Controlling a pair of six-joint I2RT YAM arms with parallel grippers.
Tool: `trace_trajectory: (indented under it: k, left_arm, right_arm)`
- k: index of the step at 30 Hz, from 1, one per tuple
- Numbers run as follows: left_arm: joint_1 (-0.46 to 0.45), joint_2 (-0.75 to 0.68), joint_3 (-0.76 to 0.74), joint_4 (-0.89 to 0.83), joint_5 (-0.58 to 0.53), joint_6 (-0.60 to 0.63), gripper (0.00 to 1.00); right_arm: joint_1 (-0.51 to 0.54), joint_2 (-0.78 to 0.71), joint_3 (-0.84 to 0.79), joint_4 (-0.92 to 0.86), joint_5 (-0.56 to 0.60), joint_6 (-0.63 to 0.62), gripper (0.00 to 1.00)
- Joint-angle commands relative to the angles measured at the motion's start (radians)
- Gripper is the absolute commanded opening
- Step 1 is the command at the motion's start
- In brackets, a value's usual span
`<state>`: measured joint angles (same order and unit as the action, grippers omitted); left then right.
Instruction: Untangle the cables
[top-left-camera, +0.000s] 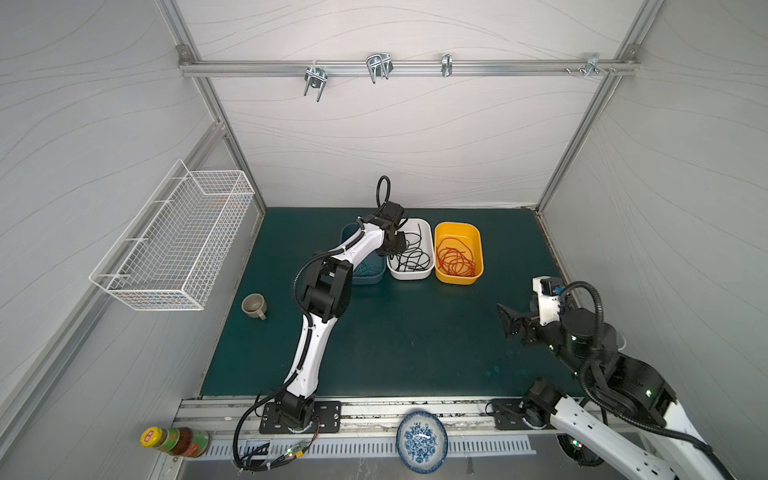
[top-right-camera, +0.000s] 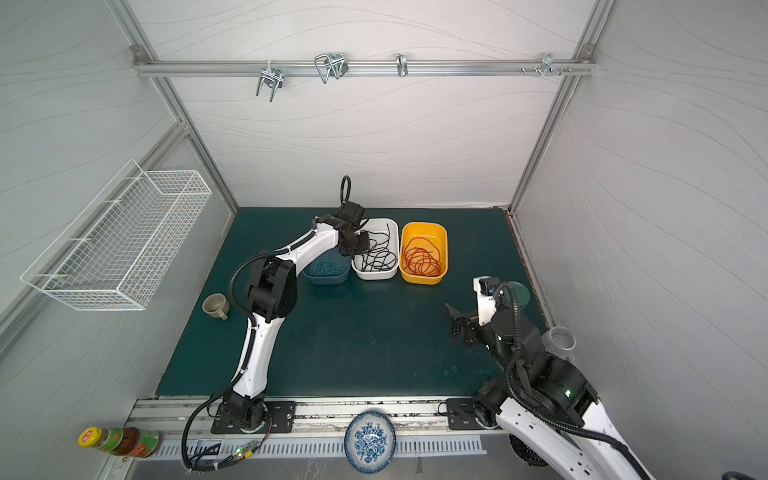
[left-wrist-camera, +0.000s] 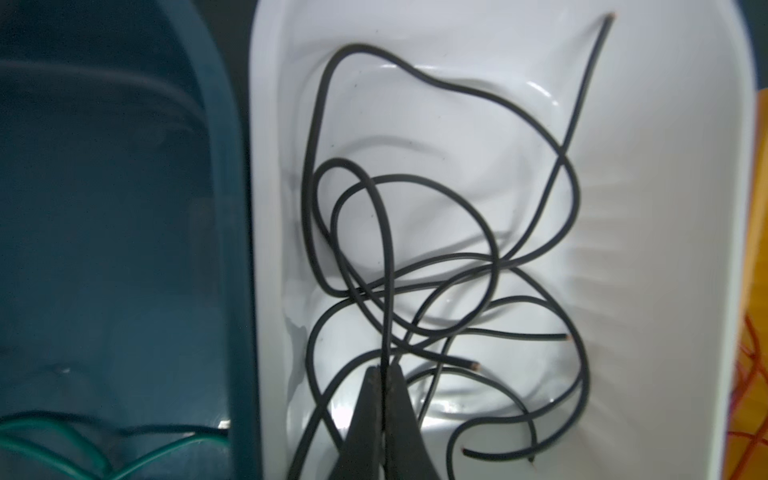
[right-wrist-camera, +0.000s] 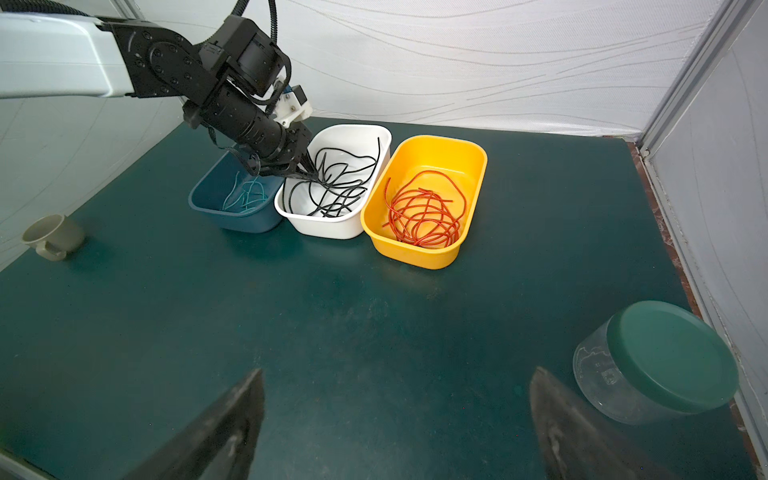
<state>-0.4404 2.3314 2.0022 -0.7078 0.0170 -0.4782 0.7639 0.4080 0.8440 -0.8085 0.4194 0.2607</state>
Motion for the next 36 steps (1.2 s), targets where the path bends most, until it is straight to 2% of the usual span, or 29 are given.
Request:
trace_trajectory:
  k: [1,15,20,26,33,36]
  left_arm:
    - [0.000,0.017,0.057,-0.025,-0.066,-0.007,0.00]
    - [-0.012,0.027,0.063,-0.032,-0.048,0.049,0.00]
    - [-0.015,0.018,0.073,-0.034,-0.044,0.058,0.13]
    - [-0.027,-0.007,0.083,-0.035,-0.037,0.049,0.24]
    - [-0.042,-0.024,0.140,-0.062,-0.040,0.047,0.28]
    - [-0.045,-0.045,0.162,-0.068,-0.039,0.046,0.33]
  right_arm:
    - [-0.008,0.010,-0.008,0.025,-0.008,-0.019,0.99]
    - [-0.023,0.014,-0.011,0.032,-0.028,-0.021,0.99]
    - [-0.023,0.014,-0.011,0.032,-0.029,-0.022,0.99]
    - [-0.026,0.017,-0.013,0.035,-0.033,-0.023,0.99]
    - [-0.027,0.017,-0.014,0.038,-0.033,-0.028,0.99]
    - [-0.029,0.018,-0.015,0.037,-0.034,-0.028,0.99]
